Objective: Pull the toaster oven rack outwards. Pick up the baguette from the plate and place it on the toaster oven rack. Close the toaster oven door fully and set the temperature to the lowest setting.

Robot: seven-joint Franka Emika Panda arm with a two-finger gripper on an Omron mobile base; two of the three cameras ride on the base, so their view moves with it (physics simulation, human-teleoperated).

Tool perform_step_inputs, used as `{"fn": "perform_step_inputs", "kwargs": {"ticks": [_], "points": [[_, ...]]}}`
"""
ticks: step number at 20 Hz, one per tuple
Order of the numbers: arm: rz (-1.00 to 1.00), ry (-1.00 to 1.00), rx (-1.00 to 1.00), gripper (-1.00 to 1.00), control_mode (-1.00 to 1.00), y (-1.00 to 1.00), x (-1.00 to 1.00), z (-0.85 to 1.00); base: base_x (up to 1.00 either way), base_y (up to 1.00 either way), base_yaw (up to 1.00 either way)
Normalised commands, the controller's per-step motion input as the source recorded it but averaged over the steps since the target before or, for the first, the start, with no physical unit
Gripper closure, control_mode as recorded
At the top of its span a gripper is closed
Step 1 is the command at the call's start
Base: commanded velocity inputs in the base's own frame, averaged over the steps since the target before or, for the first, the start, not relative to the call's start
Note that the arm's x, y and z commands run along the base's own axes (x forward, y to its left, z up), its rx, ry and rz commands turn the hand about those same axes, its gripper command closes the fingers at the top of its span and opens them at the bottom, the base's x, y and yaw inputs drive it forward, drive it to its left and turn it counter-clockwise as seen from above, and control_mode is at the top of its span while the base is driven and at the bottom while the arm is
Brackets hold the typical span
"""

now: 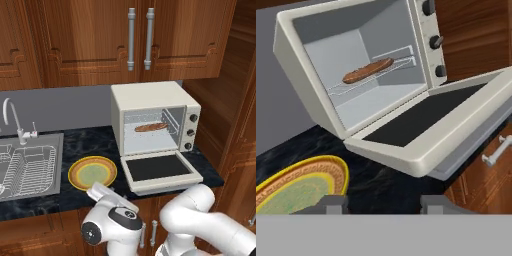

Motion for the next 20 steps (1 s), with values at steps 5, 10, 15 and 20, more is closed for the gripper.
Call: {"fn": "perform_step_inputs", "kwargs": {"ticks": [5, 10, 15, 20], "points": [[-0.04, 0.02, -0.01, 1.00, -1.00, 0.00, 0.14, 0.00, 0.00, 0.00, 0.00], [-0.09, 0.11, -0.08, 1.00, -1.00, -0.05, 0.25, 0.00, 0.00, 0.00, 0.00], [-0.16, 0.05, -0.11, 1.00, -1.00, 0.00, 0.38, -0.14, 0.00, 0.00, 0.00], [-0.19, 0.01, -0.10, 1.00, -1.00, 0.00, 0.28, -0.31, 0.00, 0.00, 0.00]]}}
